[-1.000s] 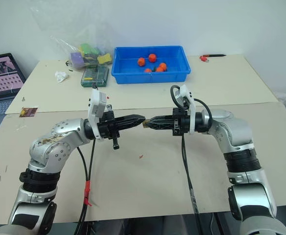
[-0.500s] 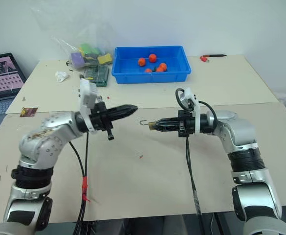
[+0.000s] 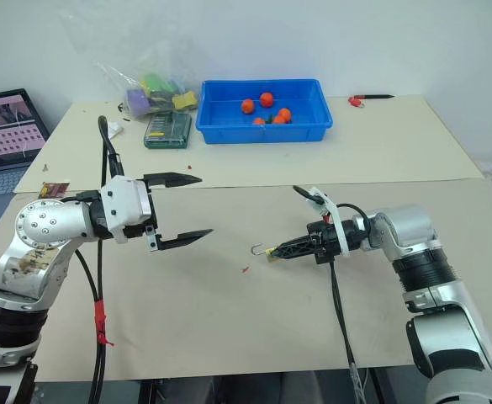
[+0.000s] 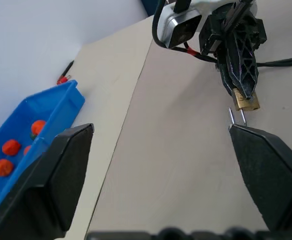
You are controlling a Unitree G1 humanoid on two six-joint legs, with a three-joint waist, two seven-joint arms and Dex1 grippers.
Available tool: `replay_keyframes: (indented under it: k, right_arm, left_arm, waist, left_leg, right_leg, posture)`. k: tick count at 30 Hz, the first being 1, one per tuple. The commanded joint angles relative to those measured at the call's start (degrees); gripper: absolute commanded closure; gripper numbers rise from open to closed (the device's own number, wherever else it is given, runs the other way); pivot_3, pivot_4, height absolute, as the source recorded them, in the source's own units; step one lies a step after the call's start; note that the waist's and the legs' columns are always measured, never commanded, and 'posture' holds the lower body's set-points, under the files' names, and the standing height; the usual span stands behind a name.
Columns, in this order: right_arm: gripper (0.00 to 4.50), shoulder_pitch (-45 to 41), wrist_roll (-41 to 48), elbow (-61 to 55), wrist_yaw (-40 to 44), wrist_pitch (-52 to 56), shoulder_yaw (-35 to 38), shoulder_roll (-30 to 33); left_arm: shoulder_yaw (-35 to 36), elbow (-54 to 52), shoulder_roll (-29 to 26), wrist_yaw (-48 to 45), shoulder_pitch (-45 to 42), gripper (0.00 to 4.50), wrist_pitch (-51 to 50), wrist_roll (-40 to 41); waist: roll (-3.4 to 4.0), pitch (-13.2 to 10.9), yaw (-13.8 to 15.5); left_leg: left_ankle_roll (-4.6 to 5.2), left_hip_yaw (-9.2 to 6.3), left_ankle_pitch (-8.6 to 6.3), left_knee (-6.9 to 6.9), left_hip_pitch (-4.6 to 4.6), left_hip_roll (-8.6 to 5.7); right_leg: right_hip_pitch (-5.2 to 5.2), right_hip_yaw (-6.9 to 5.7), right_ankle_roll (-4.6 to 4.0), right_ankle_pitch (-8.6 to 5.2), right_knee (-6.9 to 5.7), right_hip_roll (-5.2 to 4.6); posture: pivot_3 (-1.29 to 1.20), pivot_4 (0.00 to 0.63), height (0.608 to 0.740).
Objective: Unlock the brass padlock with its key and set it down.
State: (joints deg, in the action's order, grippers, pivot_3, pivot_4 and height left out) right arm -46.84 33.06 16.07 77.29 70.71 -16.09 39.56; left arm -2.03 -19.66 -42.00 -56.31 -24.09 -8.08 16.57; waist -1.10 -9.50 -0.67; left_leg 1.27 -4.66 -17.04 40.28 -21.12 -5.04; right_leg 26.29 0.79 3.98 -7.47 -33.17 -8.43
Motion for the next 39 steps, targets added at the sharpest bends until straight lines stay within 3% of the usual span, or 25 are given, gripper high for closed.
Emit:
replay_keyframes:
  k: [1,9,11,15,16,21,25,27,29,34,39]
  right_arm:
    - [4.40,-4.1,-0.8,4.5,-0.9,2.7,-2.3,-3.1]
    - [4.40,-7.0,-5.7,12.5,-1.7,-2.3,-4.8,-7.3]
    - [3.38,-7.2,-6.9,13.6,-1.4,-4.5,-4.8,-7.6]
    - [2.20,-7.2,-9.0,15.1,1.5,-10.7,-4.1,-4.7]
    - [1.71,-7.3,-9.4,15.4,2.6,-11.8,-4.1,-3.9]
    - [0.04,-6.0,-9.1,17.2,14.8,-24.3,-5.3,11.2]
    - [0.04,-4.0,-5.3,15.3,15.2,-32.9,-1.6,18.3]
    - [0.04,-4.4,-6.9,14.8,12.0,-35.0,1.9,16.2]
    - [0.04,-7.6,-5.9,14.4,1.3,-30.3,7.2,11.3]
    - [0.04,5.5,-14.1,-10.7,-3.2,-50.6,8.6,12.3]
    - [0.04,11.2,-8.7,-21.1,-11.7,-45.1,16.6,9.1]
  left_arm:
    - [-0.6,-3.6,0.4,2.1,2.7,0.01,2.1,-2.9]
    - [-2.5,-6.0,2.7,5.2,4.5,0.01,-0.1,-4.6]
    - [-2.8,-5.8,3.1,5.6,4.4,0.00,-0.6,-4.7]
    - [-2.6,-3.7,4.2,6.2,3.2,0.00,-0.7,-4.7]
    - [-2.5,-3.3,4.5,6.2,2.9,0.00,-0.8,-4.4]
    - [-1.8,-1.6,4.6,5.3,1.1,0.00,-5.0,-1.6]
    - [-1.5,0.1,5.4,5.4,-1.1,0.00,-10.4,1.4]
    - [-1.6,0.3,5.0,5.6,-0.9,0.00,-11.8,1.2]
    - [-0.9,1.1,4.0,4.8,-0.5,0.00,-11.8,1.2]
    - [2.2,5.7,2.0,3.0,-3.0,0.00,-14.3,4.1]
    - [2.5,10.1,2.1,3.1,-6.4,0.00,-15.2,3.7]
  waist:
    - [0.00,0.0,-0.4]
    - [0.00,0.0,-0.2]
    - [0.00,0.0,-0.2]
    - [0.01,0.0,-0.2]
    - [0.01,0.0,-0.1]
    - [0.03,0.0,0.1]
    - [0.01,0.0,-0.3]
    - [0.00,0.0,-1.7]
    - [-0.03,0.0,-2.5]
    - [0.00,0.0,-1.8]
    - [0.00,0.0,-0.2]
  left_leg:
    - [0.00,0.01,0.00,0.00,0.01,0.00]
    - [-0.02,0.01,0.01,0.00,0.01,0.00]
    - [-0.02,0.01,0.01,-0.01,0.01,0.00]
    - [-0.03,0.01,0.01,-0.01,0.01,0.00]
    - [-0.03,0.01,0.02,-0.01,0.00,-0.01]
    - [0.00,0.00,0.00,0.00,-0.06,-0.05]
    - [0.03,0.03,-0.02,-0.03,-0.05,-0.01]
    - [0.02,0.14,-0.02,-0.06,0.03,0.07]
    - [0.02,0.27,-0.02,-0.06,0.08,0.11]
    - [0.15,0.19,-0.09,-0.30,0.29,0.16]
    - [-0.07,0.14,0.04,0.05,0.05,0.09]
  right_leg:
    - [0.00,0.00,0.00,0.00,0.00,0.00]
    - [0.01,0.00,0.01,0.04,-0.02,0.01]
    - [0.01,0.00,0.02,0.05,-0.03,0.01]
    - [0.01,-0.01,0.02,0.05,-0.03,0.01]
    - [0.01,0.00,0.02,0.05,-0.02,0.01]
    - [0.00,-0.03,0.08,0.07,-0.02,0.00]
    - [-0.02,-0.04,0.10,0.08,0.01,0.00]
    - [-0.03,-0.02,0.10,0.08,0.03,0.02]
    - [-0.04,0.11,0.11,0.09,0.03,0.01]
    - [-0.04,0.08,0.06,0.13,-0.09,0.08]
    - [-0.04,0.00,0.08,0.17,-0.06,0.06]
  posture:
    - [0.00,0.150,0.740]
    - [0.00,0.150,0.740]
    - [0.00,0.150,0.740]
    - [0.00,0.150,0.740]
    - [0.00,0.150,0.740]
    - [0.00,0.150,0.740]
    - [0.00,0.150,0.740]
    - [0.00,0.150,0.740]
    - [0.00,0.150,0.740]
    - [0.00,0.150,0.740]
    - [0.00,0.150,0.740]
